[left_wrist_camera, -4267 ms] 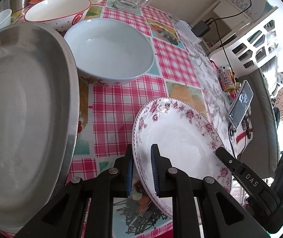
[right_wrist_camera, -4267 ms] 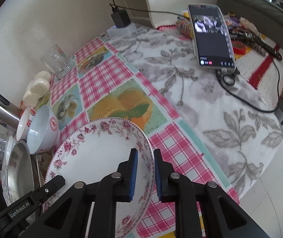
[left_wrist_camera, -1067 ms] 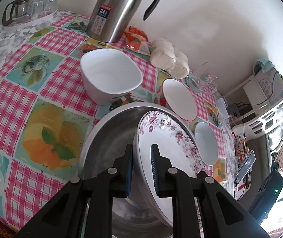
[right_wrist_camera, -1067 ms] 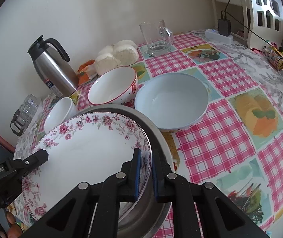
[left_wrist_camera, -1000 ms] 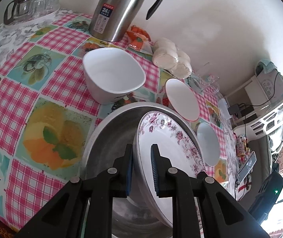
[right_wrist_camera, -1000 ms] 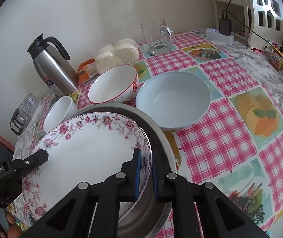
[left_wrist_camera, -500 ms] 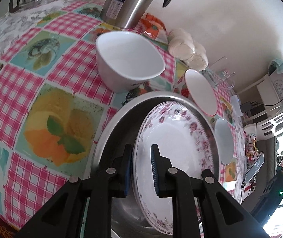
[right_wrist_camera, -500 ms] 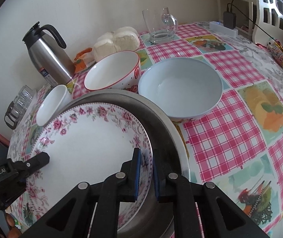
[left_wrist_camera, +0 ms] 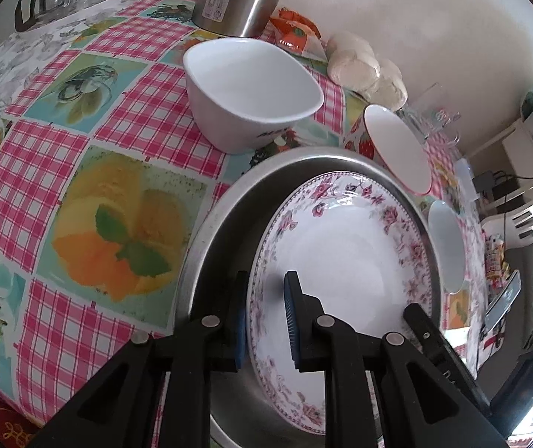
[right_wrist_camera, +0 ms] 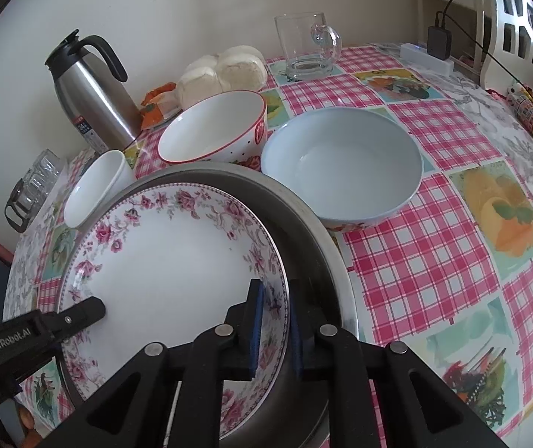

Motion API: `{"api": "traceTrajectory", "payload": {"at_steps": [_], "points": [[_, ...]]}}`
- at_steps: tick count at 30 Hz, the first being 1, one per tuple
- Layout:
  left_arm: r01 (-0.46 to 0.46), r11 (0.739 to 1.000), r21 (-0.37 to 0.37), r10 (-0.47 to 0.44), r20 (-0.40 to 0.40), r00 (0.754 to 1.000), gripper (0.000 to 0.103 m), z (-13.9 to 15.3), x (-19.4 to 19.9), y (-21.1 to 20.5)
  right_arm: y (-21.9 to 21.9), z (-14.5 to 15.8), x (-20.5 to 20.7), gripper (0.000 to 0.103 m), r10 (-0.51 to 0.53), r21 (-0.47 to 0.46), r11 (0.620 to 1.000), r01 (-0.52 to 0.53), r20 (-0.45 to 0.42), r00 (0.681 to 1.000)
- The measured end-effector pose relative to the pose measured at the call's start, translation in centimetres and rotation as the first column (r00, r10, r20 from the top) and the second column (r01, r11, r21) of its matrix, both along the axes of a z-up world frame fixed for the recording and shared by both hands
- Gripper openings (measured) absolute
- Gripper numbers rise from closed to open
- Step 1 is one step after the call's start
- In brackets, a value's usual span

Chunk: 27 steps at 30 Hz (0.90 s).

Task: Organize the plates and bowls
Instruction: 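Lower the floral plate into the steel basin with both tools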

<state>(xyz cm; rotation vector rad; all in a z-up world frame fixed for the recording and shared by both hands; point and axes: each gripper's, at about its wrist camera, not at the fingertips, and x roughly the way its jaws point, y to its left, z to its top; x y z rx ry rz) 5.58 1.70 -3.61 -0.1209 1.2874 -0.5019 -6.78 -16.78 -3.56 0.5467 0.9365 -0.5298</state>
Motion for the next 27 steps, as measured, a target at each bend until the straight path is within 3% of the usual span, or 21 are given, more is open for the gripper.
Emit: {"api": "traceTrajectory", "payload": {"at_steps": [9, 27], "points": [[0.02, 0.999, 0.045, -0.019, -0.013, 1.0, 0.017, -0.5, -0.9, -0.8, -0.2, 0.3, -0.2, 0.016, 0.007, -0.011, 1.0, -0.008, -0.018, 1.0], [-0.016, 1.0, 0.025, 0.018, -0.071, 0.997, 0.019, -0.8, -0.7, -0.6, -0.3, 0.7, -0.3, 0.016, 0.024, -0.013, 1.0, -0.024, -0.032, 0.999]]}}
